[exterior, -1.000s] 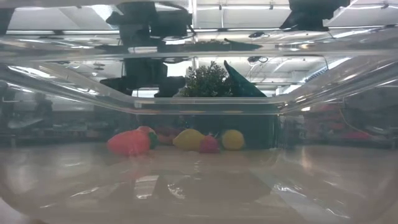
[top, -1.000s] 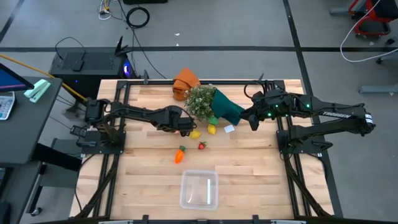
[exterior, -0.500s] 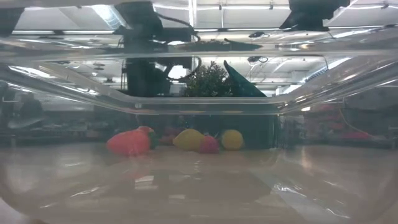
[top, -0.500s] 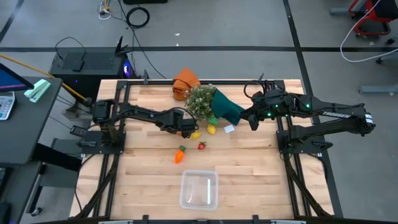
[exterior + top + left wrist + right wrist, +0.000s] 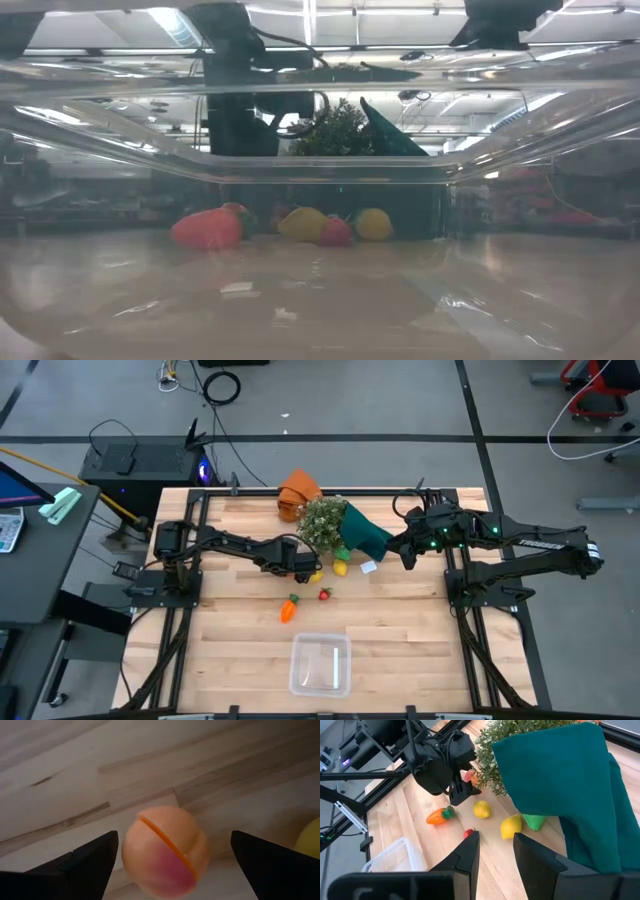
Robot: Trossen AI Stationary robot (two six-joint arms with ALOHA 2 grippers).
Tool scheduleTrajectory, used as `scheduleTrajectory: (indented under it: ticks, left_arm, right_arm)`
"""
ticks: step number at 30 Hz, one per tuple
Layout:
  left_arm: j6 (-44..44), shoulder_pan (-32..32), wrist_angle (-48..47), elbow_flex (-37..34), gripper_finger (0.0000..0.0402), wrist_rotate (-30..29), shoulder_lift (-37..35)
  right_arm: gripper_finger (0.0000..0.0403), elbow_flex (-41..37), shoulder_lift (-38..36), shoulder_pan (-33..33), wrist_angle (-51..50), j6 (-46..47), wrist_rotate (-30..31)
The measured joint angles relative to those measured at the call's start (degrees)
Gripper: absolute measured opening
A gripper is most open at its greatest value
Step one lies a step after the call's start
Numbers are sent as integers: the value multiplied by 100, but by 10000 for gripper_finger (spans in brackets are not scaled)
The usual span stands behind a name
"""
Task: Pick and placing Produce into tupperware
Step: Put the peach into the transparent container
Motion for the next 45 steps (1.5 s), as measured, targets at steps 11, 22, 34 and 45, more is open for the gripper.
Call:
scheduleTrajectory:
  ticks: [11, 22, 34, 45]
  left_arm:
    - [165, 33, 15, 0, 307, -37, 0]
    - [260, 31, 16, 4, 249, -46, 0]
    - [402, 24, -20, 4, 254, 75, -423]
    - [525, -209, -126, 4, 258, 529, -1510]
  right_arm:
    - [86, 0, 1, 0, 0, -3, 0]
    - [84, 0, 2, 0, 0, -2, 0]
    - [85, 0, 2, 0, 0, -2, 2]
    - [85, 0, 2, 0, -4, -2, 2]
